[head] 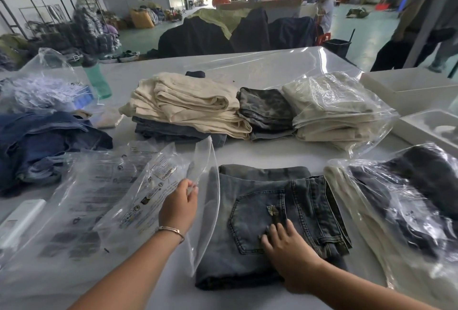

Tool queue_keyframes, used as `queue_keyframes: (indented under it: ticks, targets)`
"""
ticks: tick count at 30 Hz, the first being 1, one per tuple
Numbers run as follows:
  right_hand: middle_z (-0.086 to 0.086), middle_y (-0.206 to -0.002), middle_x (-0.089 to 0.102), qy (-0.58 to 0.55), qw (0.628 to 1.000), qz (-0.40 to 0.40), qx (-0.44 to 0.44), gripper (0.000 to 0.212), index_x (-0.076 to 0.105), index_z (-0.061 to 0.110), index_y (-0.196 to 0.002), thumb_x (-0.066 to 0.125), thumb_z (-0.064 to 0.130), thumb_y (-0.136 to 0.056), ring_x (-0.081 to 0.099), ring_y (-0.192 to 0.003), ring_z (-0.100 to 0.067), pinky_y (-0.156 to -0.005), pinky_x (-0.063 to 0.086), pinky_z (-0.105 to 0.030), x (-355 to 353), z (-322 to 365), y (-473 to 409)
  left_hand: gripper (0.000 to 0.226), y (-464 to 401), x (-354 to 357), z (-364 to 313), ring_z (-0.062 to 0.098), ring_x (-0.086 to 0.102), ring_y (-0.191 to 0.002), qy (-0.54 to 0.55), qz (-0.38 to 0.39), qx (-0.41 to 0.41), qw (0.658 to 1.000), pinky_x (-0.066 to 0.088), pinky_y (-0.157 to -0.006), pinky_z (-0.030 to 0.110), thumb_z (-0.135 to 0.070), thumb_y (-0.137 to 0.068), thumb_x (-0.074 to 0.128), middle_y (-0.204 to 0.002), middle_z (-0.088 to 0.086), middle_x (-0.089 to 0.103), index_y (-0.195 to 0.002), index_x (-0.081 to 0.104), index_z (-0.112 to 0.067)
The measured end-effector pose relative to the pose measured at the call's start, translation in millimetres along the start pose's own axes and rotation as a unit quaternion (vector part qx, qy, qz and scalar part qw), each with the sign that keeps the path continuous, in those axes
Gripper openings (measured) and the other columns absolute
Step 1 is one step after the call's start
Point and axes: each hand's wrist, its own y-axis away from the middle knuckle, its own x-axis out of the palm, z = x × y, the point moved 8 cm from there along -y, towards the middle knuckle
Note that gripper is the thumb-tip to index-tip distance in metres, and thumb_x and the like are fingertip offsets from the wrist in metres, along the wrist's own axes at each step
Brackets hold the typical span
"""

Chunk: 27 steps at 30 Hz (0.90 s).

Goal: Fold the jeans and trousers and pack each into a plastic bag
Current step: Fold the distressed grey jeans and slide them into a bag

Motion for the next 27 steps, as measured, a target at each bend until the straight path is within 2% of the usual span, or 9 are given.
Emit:
queue_keyframes:
  ticks: [2,5,8,11,14,17,20,24,27]
  targets:
    - [-0.037,-0.150,0.010,-0.019,1.000,-0.006,0.002,0.100,0.011,0.000,-0.146,0.072,0.034,-0.074,0.014,-0.140,-0.050,-0.108,0.002,-0.070,4,0,1,0.017,0,1,3,0.030,0.060,-0.068,0.004,-0.007,-0.003,1.000,0.042,-0.054,0.032,-0.031,-0.097,0.048,-0.074,0.007,0.065,-0.093,0.056,-0.017]
    - [-0.036,-0.152,0.004,-0.044,0.999,0.005,0.002,0.100,0.011,-0.001,-0.147,0.068,0.041,-0.077,0.008,-0.141,-0.051,-0.104,-0.001,-0.074,3,-1,2,0.017,-8,-8,12,0.025,0.053,-0.059,0.010,-0.030,-0.015,0.999,0.029,-0.047,0.026,-0.026,-0.096,0.050,-0.065,0.002,0.060,-0.089,0.058,-0.014]
    - [-0.043,-0.143,0.023,-0.007,1.000,-0.026,-0.004,0.067,0.025,-0.010,-0.141,0.049,0.027,-0.091,0.027,-0.132,-0.056,-0.104,0.011,-0.074,-5,5,-3,0.016,-15,-12,18,0.026,0.056,-0.062,0.018,-0.026,-0.038,0.999,0.030,-0.050,0.028,-0.025,-0.096,0.050,-0.063,-0.001,0.058,-0.087,0.057,-0.015]
    - [-0.044,-0.134,0.035,-0.012,1.000,-0.010,-0.014,0.041,0.036,-0.014,-0.131,0.031,0.008,-0.097,0.038,-0.125,-0.054,-0.105,0.026,-0.063,-9,12,-15,0.015,-10,0,10,0.023,0.060,-0.065,0.046,0.014,-0.020,0.999,0.039,-0.054,0.030,-0.029,-0.096,0.051,-0.068,-0.001,0.063,-0.086,0.057,-0.019]
    - [-0.020,-0.113,0.063,-0.085,0.995,-0.041,-0.023,0.027,0.057,0.008,-0.113,0.042,0.011,-0.091,0.060,-0.104,-0.036,-0.085,0.043,-0.040,-30,0,-25,0.015,5,22,-5,0.016,0.058,-0.057,0.048,0.087,0.029,0.995,0.041,-0.052,0.029,-0.031,-0.095,0.052,-0.063,-0.004,0.062,-0.084,0.058,-0.024]
    - [-0.010,-0.097,0.070,-0.136,0.990,-0.039,-0.015,0.025,0.067,0.017,-0.100,0.056,0.019,-0.077,0.067,-0.091,-0.033,-0.073,0.049,-0.033,-42,-25,-32,0.012,16,34,-18,0.016,0.062,-0.066,0.049,0.121,0.067,0.989,0.049,-0.061,0.033,-0.029,-0.094,0.056,-0.072,-0.003,0.067,-0.092,0.064,-0.021]
    - [-0.009,-0.096,0.069,-0.231,0.973,-0.026,0.008,0.024,0.068,0.018,-0.095,0.062,0.028,-0.074,0.066,-0.090,-0.032,-0.073,0.050,-0.030,-47,-55,-42,0.012,13,26,-22,0.013,0.058,-0.058,0.053,0.088,0.066,0.992,0.046,-0.056,0.032,-0.030,-0.093,0.056,-0.064,-0.004,0.064,-0.087,0.064,-0.023]
    - [-0.003,-0.099,0.062,-0.384,0.921,0.067,0.013,0.027,0.063,0.021,-0.101,0.072,0.032,-0.078,0.057,-0.091,-0.022,-0.071,0.039,-0.024,-40,-93,-69,0.018,-4,-2,-16,0.020,0.061,-0.054,0.059,0.036,0.049,0.996,0.048,-0.051,0.035,-0.030,-0.095,0.054,-0.059,0.000,0.062,-0.081,0.061,-0.022]
    - [0.000,-0.096,0.060,-0.373,0.925,0.067,0.041,0.043,0.062,0.023,-0.094,0.077,0.053,-0.067,0.057,-0.090,-0.021,-0.064,0.041,-0.027,-40,-125,-92,0.020,-13,-18,-8,0.021,0.057,-0.051,0.049,0.017,0.048,0.998,0.047,-0.050,0.035,-0.031,-0.094,0.054,-0.056,0.002,0.060,-0.079,0.060,-0.020]
